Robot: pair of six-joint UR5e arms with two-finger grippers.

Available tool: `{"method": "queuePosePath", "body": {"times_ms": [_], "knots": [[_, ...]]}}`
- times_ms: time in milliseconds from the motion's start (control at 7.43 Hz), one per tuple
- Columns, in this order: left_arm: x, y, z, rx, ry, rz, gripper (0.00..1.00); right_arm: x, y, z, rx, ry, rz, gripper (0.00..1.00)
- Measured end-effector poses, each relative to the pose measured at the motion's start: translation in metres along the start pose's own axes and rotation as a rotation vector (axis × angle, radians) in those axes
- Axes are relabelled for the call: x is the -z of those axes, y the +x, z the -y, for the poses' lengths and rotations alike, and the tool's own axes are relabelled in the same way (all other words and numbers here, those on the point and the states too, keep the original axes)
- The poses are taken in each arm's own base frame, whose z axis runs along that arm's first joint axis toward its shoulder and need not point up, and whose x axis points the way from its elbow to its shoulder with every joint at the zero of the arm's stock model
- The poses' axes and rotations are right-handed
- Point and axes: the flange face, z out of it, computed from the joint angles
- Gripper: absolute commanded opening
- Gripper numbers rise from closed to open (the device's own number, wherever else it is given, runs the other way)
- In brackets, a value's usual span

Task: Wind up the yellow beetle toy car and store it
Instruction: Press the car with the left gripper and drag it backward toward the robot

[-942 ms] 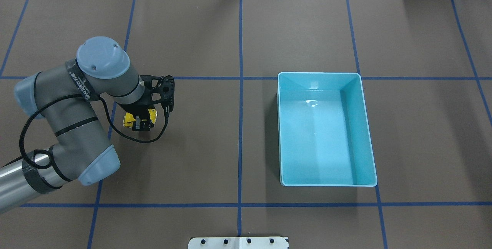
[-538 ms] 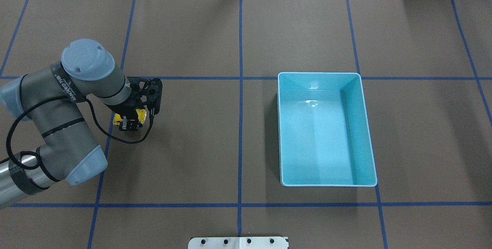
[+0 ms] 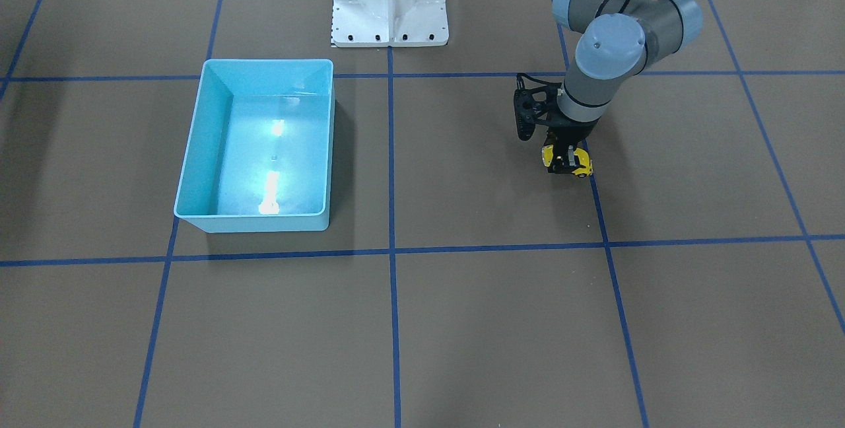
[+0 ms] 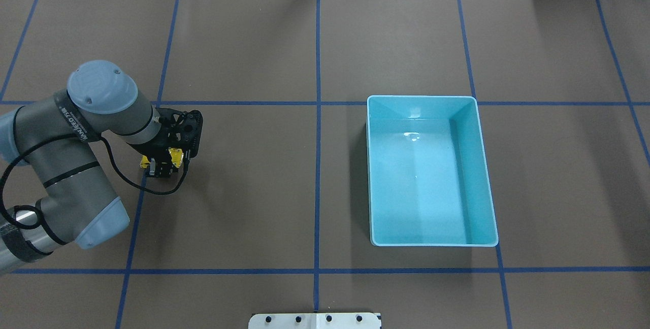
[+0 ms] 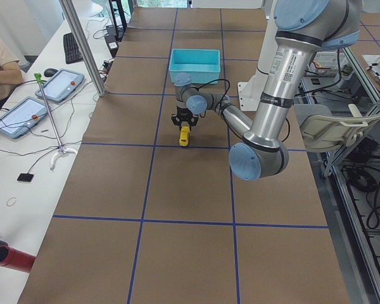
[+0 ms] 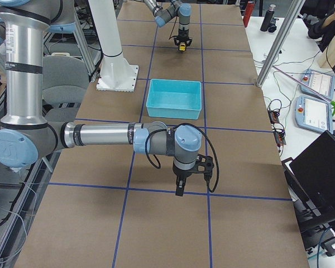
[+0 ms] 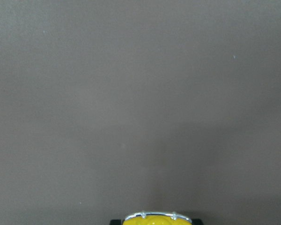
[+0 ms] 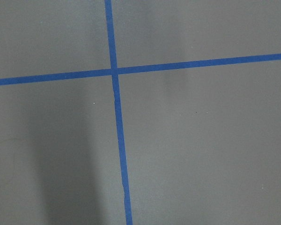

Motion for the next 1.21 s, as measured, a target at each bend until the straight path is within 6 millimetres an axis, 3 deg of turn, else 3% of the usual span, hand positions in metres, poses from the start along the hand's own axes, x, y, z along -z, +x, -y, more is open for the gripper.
{"method": "queuePosePath", "body": {"times_ms": [1212], "knots": [[-0.0096, -0.001, -0.0096, -0.002, 0.004, 0.004, 0.0, -0.0002, 0.0007, -0.0011, -0.001, 0.0, -0.001, 1.0]]}}
